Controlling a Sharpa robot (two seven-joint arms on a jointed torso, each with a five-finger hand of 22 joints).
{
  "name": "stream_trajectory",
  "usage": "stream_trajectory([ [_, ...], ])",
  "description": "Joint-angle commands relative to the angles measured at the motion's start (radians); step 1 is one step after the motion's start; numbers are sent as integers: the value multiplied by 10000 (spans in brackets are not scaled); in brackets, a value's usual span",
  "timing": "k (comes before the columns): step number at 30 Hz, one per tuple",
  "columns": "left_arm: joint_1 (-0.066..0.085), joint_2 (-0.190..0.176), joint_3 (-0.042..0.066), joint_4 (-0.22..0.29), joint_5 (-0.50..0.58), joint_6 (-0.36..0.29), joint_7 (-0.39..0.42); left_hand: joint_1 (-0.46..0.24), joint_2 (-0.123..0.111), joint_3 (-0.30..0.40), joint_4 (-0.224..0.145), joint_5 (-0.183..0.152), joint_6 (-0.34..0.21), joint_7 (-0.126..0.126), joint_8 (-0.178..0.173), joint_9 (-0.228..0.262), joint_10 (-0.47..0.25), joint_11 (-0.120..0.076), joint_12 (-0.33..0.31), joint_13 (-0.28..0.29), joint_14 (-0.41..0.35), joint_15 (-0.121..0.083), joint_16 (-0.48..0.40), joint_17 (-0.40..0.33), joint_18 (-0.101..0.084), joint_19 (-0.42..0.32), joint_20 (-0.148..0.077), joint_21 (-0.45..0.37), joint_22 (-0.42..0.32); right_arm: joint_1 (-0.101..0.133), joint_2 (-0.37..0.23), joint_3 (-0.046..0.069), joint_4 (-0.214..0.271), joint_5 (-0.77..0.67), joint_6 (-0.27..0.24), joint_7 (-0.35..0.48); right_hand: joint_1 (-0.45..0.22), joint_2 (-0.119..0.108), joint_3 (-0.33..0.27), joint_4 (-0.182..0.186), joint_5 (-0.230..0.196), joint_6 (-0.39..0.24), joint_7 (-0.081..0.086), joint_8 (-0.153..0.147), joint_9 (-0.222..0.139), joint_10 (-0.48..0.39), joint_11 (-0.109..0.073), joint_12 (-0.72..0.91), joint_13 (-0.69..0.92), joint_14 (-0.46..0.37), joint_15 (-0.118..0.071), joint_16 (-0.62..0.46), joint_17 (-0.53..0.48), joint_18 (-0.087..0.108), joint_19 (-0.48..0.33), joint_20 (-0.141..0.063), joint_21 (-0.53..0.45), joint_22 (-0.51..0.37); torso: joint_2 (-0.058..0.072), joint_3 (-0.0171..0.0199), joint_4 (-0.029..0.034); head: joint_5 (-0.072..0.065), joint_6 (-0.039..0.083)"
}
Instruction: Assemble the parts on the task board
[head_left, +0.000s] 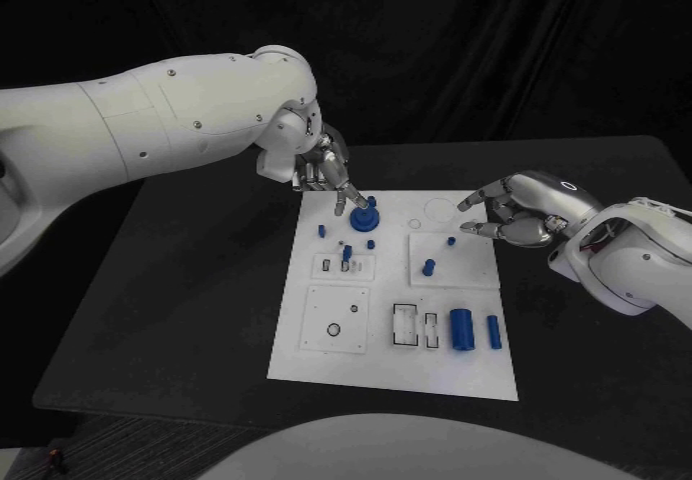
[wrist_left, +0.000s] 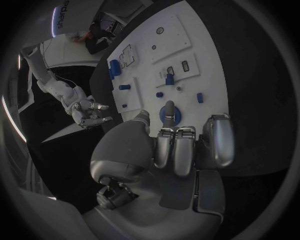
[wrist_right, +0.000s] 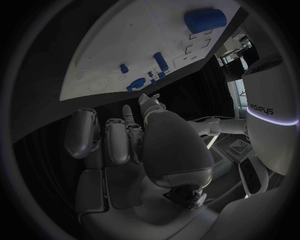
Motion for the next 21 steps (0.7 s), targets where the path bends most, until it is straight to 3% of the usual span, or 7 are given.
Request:
stream_trajectory([
  [1, -72, 293, 7, -383, 232, 670, -170, 70, 57, 20, -108, 76, 125, 4, -78, -44, 1039, 53, 49, 2613, 1055, 84, 26, 2635, 110, -8, 57, -16, 1325, -20, 14, 5, 18, -11, -11, -73, -64, 50, -37, 17, 52, 81, -18, -48, -14, -49, 10, -45, 538, 398, 63, -35, -7, 109, -50, 11, -57, 1535, 36, -45, -14, 43, -1],
  [10, -391, 943, 8, -1117, -346, 1207, -275, 145, 104, 78, -258, 34, 357, -32, -131, -139, 1055, 34, 65, 2628, 1055, 79, 26, 2635, 121, -33, 62, -62, 1329, -19, -2, 5, 102, -11, -32, -49, -99, 55, -46, 35, 66, 77, -17, -57, -21, -44, 11, -42, 541, 401, 64, -34, -6, 109, -49, 12, -63, 1534, 58, -57, -24, 32, -1],
  [16, -607, 1101, 8, -1354, -481, 1400, -422, 157, 110, 91, -283, 31, 379, -38, -139, -149, 1063, 31, 72, 2634, 1055, 78, 26, 2635, 120, -33, 61, -62, 1332, -19, -42, 5, 156, -11, -35, -51, -119, 60, -50, 46, 73, 74, -16, -61, -24, -42, 12, -41, 542, 402, 65, -36, -10, 108, -45, 12, -58, 1536, 55, -56, -44, 2, -1],
  [21, -708, 1162, 8, -1475, -514, 1409, -478, 168, 128, 131, -373, 58, 553, -78, -123, -156, 1063, 9, 72, 2634, 1055, 65, 26, 2635, 120, -30, 54, -62, 1349, -19, -65, 5, 183, -11, -29, -58, -119, 60, -50, 46, 73, 74, -16, -61, -24, -42, 12, -41, 542, 402, 65, -36, -10, 108, -45, 12, -58, 1536, 41, -30, -42, 29, -1],
])
